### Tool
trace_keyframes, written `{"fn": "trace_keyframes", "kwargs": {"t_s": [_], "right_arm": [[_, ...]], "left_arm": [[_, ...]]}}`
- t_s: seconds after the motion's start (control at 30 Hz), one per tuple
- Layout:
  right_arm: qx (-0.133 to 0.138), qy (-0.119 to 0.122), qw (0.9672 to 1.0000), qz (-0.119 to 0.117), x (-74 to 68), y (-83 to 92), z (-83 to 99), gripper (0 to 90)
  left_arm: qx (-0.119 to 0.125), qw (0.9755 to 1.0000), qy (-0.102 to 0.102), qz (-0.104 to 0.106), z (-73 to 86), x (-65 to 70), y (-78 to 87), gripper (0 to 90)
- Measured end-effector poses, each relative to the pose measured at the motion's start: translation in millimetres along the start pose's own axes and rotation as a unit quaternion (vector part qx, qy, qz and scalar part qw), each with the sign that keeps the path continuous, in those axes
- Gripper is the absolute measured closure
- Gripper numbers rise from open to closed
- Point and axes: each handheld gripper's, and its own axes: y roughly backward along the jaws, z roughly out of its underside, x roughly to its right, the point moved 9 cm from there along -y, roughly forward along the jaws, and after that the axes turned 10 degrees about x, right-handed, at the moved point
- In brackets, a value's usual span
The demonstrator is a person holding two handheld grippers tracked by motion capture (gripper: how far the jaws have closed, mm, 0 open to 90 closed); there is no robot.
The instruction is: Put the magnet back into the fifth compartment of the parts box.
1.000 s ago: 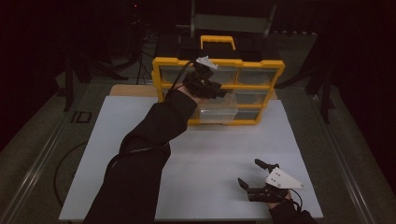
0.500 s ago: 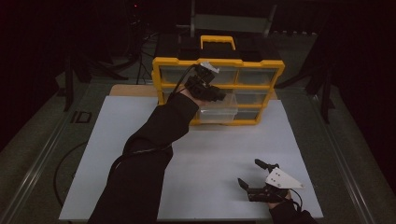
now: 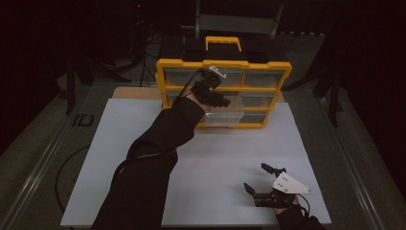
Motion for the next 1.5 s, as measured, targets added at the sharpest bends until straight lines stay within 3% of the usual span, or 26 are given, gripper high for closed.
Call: {"fn": "trace_keyframes", "kwargs": {"t_s": [0.2, 0.37, 0.5, 0.7, 1.07, 1.2, 1.37, 1.43, 1.5], "right_arm": [[0.0, -0.001, 1.0, 0.0, 0.0, 0.0, 0.2, 8.9], [-0.001, -0.002, 1.0, -0.001, -0.3, 0.0, 0.3, 8.9], [0.0, -0.002, 1.0, -0.001, 0.0, 0.1, 0.2, 8.9], [0.0, -0.003, 1.0, -0.001, -0.2, 0.0, 0.2, 8.9], [0.0, -0.002, 1.0, -0.002, -0.1, 0.0, 0.2, 8.9], [0.0, -0.003, 1.0, -0.001, 0.0, 0.1, 0.0, 8.9], [0.0, -0.003, 1.0, -0.002, 0.0, 0.1, 0.0, 8.9], [0.001, -0.002, 1.0, -0.002, 0.0, 0.1, -0.2, 8.9], [0.001, -0.002, 1.0, -0.002, 0.1, 0.2, -0.2, 8.9]], "left_arm": [[-0.01, 0.9999, 0.003, -0.006, 1.3, -1.3, -1.9, 62.9], [-0.034, 0.9992, 0.002, -0.023, 3.3, -3.7, -5.5, 62.8], [-0.044, 0.9988, 0.003, -0.024, 5.0, -2.9, -7.7, 62.8], [-0.04, 0.999, 0.006, -0.02, 3.5, -3.6, -6.4, 62.7], [-0.006, 1.0, 0.006, -0.003, -6.7, -0.4, 1.2, 62.5], [-0.006, 0.9999, 0.001, -0.009, -6.7, 0.2, 1.0, 62.4], [0.005, 0.9999, 0.009, -0.012, -8.6, -0.8, 4.0, 62.0], [0.003, 0.9999, 0.011, -0.011, -8.2, -1.3, 5.1, 60.1], [-0.002, 0.9999, 0.009, -0.007, -7.0, -1.1, 5.9, 51.1]]}}
